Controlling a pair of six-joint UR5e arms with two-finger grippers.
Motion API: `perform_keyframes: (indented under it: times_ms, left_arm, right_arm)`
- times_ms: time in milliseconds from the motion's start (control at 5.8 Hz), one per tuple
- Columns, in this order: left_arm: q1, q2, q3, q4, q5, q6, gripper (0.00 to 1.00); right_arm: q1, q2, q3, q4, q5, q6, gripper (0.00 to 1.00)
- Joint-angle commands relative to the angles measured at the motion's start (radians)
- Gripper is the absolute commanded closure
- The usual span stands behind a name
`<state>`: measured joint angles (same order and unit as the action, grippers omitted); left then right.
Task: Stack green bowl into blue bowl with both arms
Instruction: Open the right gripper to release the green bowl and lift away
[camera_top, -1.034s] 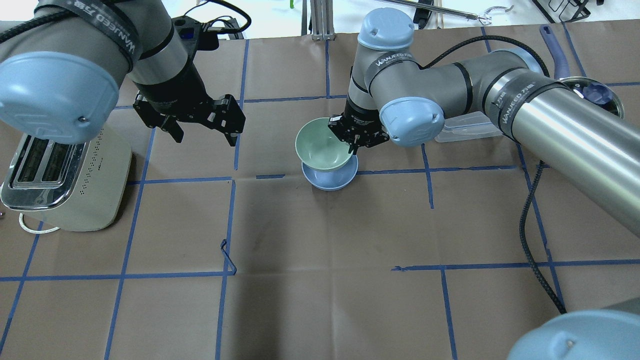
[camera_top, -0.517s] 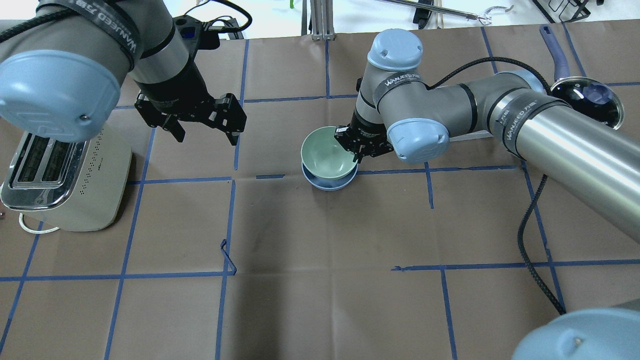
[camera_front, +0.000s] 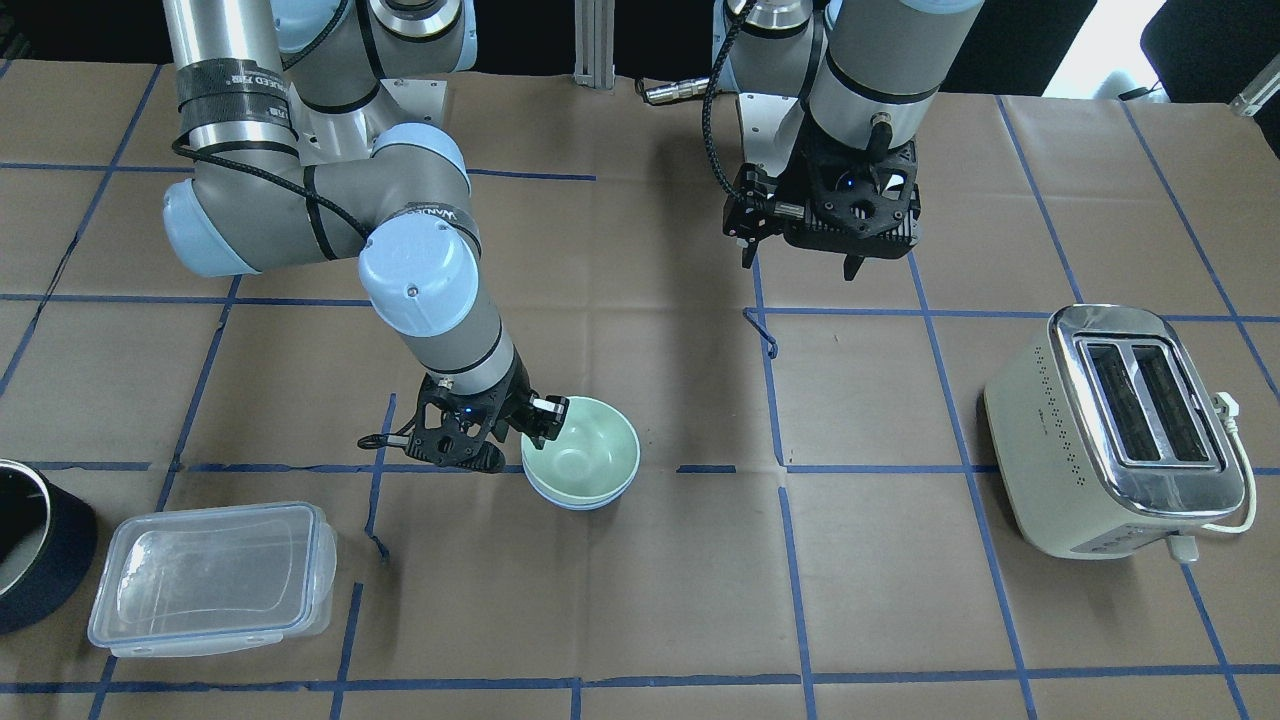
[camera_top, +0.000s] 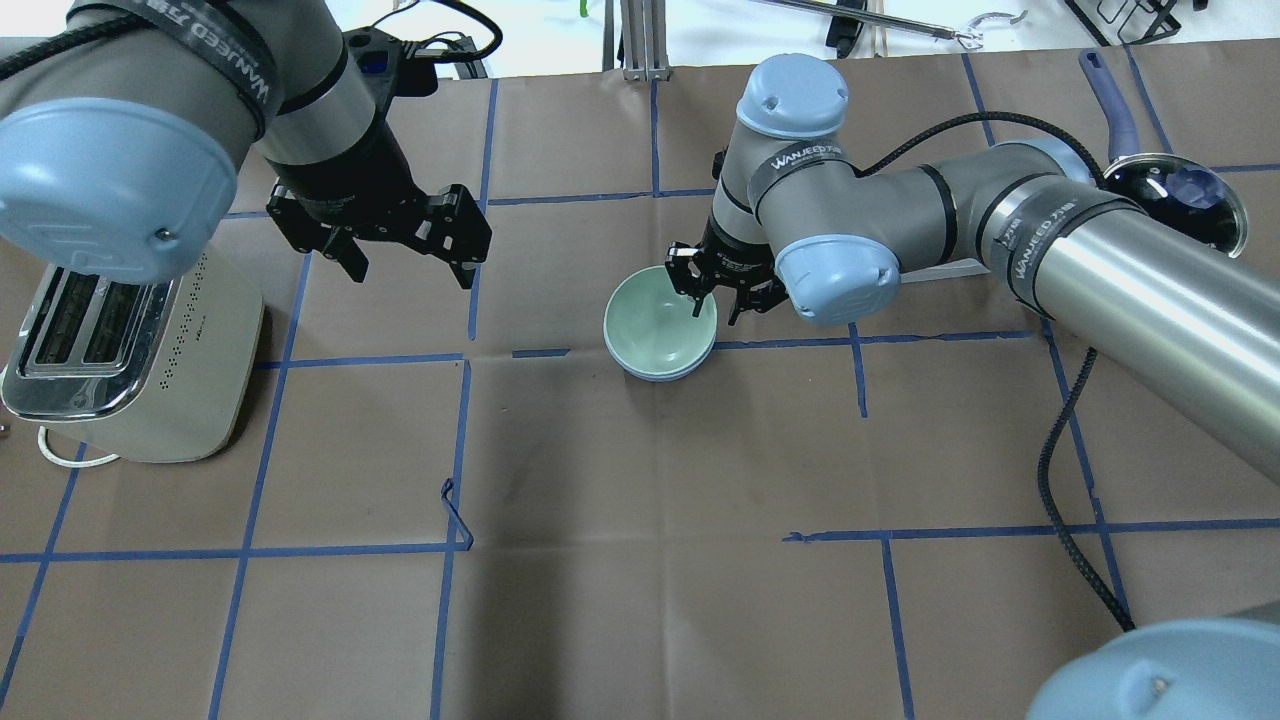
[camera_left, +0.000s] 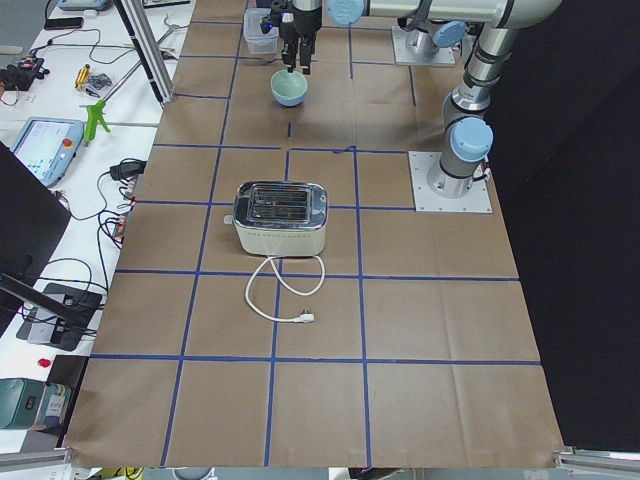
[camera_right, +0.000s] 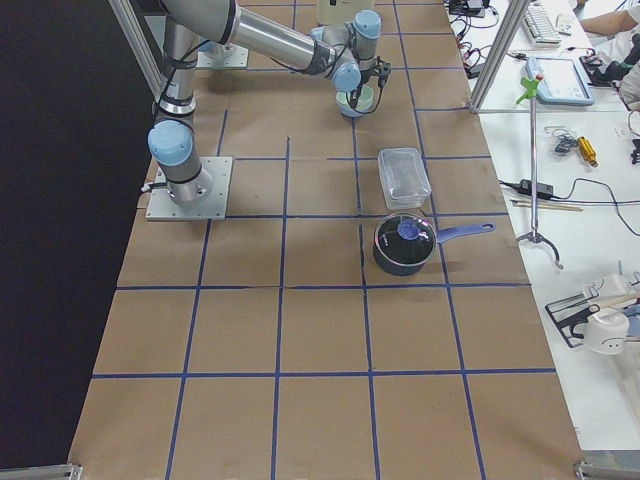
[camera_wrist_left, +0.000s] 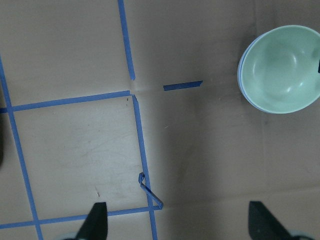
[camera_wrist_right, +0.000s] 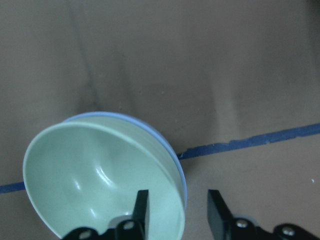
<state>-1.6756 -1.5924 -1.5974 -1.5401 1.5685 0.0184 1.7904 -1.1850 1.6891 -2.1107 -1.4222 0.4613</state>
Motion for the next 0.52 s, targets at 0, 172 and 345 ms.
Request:
perform_keyframes:
  times_ms: [0, 172, 345]
  left_arm:
    - [0.000, 0.002, 0.002, 0.000, 0.002, 0.000, 0.02]
    - [0.000, 0.002, 0.001, 0.000, 0.002, 0.000, 0.02]
    - [0.000, 0.002, 0.002, 0.002, 0.001, 0.000, 0.02]
  right_arm:
    - [-0.032, -0.051, -0.119, 0.169, -0.003, -0.006, 0.00]
    - [-0.073, -0.111, -0.209, 0.362, -0.015, -0.066, 0.00]
    - [-0.122, -0.175, -0.260, 0.544, -0.018, -0.137, 0.00]
